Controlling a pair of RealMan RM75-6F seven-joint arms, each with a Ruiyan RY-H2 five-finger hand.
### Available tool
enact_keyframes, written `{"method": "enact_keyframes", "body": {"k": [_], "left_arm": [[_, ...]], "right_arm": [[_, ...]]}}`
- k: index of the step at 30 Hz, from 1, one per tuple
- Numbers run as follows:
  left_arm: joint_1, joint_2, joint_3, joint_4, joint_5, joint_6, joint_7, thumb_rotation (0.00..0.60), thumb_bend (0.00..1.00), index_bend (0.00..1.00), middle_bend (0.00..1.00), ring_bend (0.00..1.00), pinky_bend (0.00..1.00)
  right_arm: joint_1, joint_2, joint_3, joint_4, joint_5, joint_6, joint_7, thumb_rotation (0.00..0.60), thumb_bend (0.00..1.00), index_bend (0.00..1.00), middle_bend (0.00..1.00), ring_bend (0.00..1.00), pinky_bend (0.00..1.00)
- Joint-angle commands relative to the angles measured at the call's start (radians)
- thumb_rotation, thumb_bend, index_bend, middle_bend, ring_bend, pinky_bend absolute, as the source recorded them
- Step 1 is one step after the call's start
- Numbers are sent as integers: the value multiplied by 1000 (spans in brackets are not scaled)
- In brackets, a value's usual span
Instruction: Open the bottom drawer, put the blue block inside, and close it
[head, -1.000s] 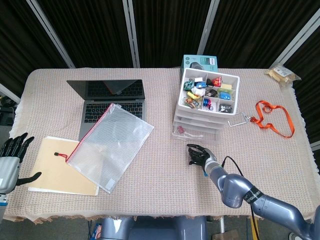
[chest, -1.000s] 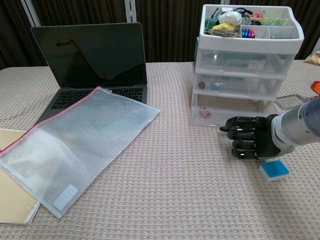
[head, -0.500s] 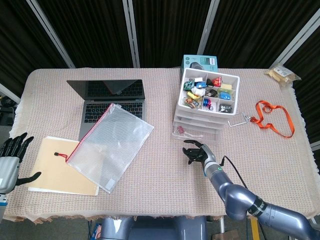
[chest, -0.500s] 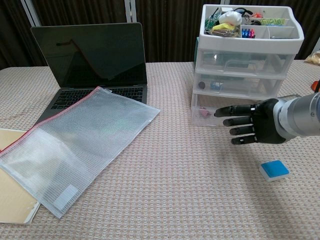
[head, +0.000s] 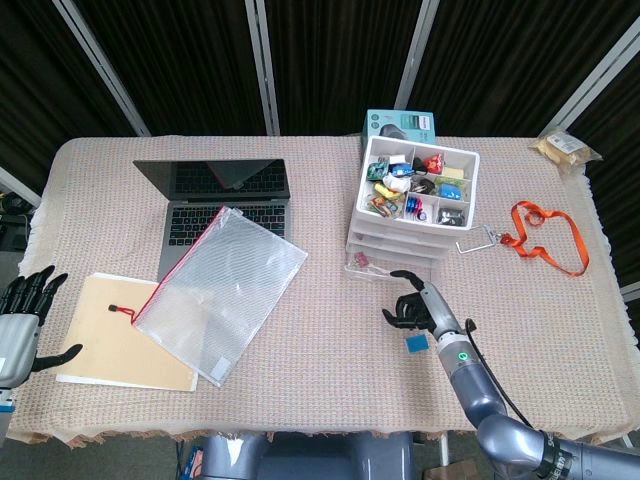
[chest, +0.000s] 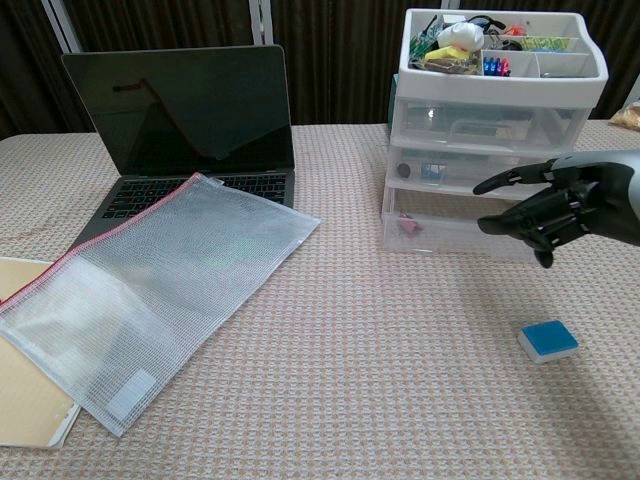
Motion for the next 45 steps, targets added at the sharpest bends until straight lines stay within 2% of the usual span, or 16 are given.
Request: {"method": "enact_keyframes", "body": {"k": [1, 3, 7, 17, 25, 35, 41, 45], "left_arm": [[1, 0, 0, 0, 0, 2, 1, 600, 153, 75, 0, 0, 0], [1, 0, 0, 0, -1, 2, 2, 600, 153, 75, 0, 0, 0], [1, 0, 0, -1, -4, -2, 2, 600, 153, 75, 0, 0, 0], [-1, 3, 0, -4, -7, -8, 2, 600, 154, 76, 0, 0, 0], [-1, 4, -1, -6, -7, -7, -1, 600, 153, 76, 0, 0, 0], [-4, 6, -2, -9, -13, -14, -1, 600, 153, 76, 0, 0, 0], [-5, 6, -3, -13, -21, -19, 4, 600, 153, 77, 0, 0, 0], [-5, 6, -4, -15, -26, -22, 10, 600, 154, 76, 0, 0, 0]], "right_arm": [[23, -1, -100, 62, -111, 91, -143, 600, 252, 125, 740, 738, 667], [43, -18, -141, 110, -153, 136, -225, 600, 251, 121, 740, 738, 667], [60, -70, -182, 193, -208, 199, -304, 600, 252, 140, 740, 744, 667], [95, -156, -166, 296, -140, 191, -347, 600, 321, 257, 740, 750, 667], [109, -207, -155, 356, -105, 187, -362, 600, 329, 272, 741, 750, 667], [106, -215, -149, 357, -79, 182, -370, 600, 349, 358, 742, 755, 667], [93, -214, -197, 319, -155, 229, -400, 600, 350, 359, 742, 755, 667], [80, -212, -209, 297, -159, 231, -397, 600, 349, 338, 742, 755, 667]]}}
